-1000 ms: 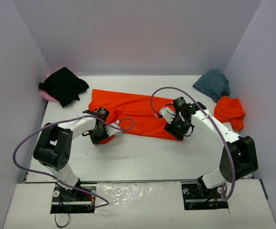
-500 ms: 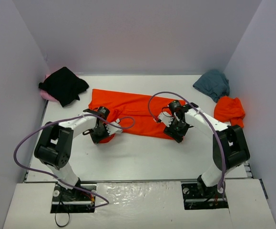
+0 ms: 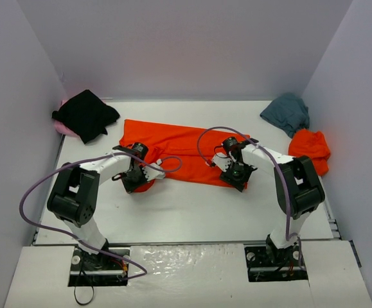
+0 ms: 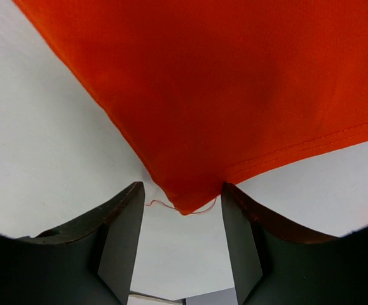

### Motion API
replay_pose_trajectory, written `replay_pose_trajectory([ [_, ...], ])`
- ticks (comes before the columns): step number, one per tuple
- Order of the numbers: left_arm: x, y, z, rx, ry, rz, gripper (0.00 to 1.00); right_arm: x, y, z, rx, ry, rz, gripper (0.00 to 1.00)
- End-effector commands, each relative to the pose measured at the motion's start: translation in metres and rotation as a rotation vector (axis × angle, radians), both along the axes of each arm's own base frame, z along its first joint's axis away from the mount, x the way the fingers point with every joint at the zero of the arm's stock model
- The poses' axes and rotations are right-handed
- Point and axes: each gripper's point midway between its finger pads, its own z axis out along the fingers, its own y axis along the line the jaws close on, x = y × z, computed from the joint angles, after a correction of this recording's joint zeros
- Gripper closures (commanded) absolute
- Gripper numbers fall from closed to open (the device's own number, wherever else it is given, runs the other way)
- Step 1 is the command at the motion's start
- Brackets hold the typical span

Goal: Fold and stack the t-shirts
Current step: Fold the tshirt

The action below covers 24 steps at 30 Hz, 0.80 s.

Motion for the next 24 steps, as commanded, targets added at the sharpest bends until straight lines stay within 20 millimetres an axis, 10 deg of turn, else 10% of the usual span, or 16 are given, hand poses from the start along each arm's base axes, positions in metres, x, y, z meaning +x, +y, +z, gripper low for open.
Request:
replay_pose_trajectory([
  [1,0.008,-0.007,0.003,-0.033,-0.005,0.001,1.00,0.010,-0.006,0.005,-0.055,-0.035,0.005,0.52],
  [9,0.009,-0.007,0.002,-0.027,-0.002,-0.002,1.00,0.013,-0.007,-0.005,-0.072,-0.038,-0.003,0.57],
  [15,0.011,-0.005,0.005,-0.018,-0.028,0.003,1.00,0.012,-0.009,-0.010,-0.083,-0.039,-0.002,0.94],
  [24,0.014,-0.004,0.035,-0.049,-0.129,0.026,1.00,0.020,-0.004,0.020,-0.055,-0.147,0.000,1.00],
])
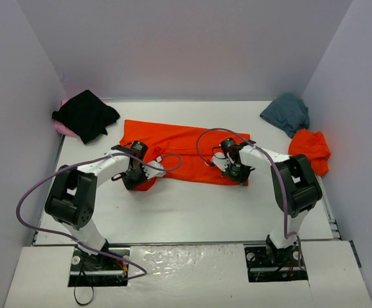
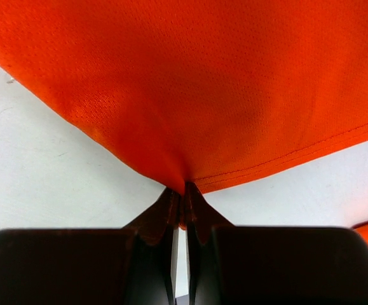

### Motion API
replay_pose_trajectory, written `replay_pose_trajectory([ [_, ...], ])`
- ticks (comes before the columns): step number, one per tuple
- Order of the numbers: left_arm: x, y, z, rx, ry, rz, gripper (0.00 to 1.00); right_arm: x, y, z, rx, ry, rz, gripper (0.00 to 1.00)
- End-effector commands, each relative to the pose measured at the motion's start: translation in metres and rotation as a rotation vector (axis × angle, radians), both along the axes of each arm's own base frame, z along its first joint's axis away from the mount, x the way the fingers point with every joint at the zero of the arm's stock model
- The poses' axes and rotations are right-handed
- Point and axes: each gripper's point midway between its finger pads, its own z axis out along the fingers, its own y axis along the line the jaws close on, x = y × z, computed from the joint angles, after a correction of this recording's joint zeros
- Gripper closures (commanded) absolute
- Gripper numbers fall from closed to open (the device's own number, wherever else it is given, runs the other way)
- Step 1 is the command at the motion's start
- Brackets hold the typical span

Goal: Fold and stack the t-shirts
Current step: Fold the tshirt

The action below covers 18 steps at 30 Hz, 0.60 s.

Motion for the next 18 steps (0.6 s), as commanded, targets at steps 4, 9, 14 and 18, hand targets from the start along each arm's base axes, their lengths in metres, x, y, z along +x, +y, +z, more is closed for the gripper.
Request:
replay_pose_trajectory([
  [4,-0.004,0.001,0.043,-0.054,-0.108,0.006,1.00,0.002,0.007,0.045,0.043,-0.132,0.008,1.00],
  [9,-0.020,0.006,0.061,-0.079,-0.138,0.000,1.00,-0.007,0.017,0.067,0.094,-0.178,0.034,1.00],
  [14,-0.021,0.009,0.077,-0.094,-0.184,0.001,1.00,-0.004,0.023,0.088,0.134,-0.226,0.043,1.00],
  [18,-0.008,0.013,0.093,-0.116,-0.210,0.013,1.00,0.006,0.025,0.101,0.133,-0.260,0.043,1.00],
])
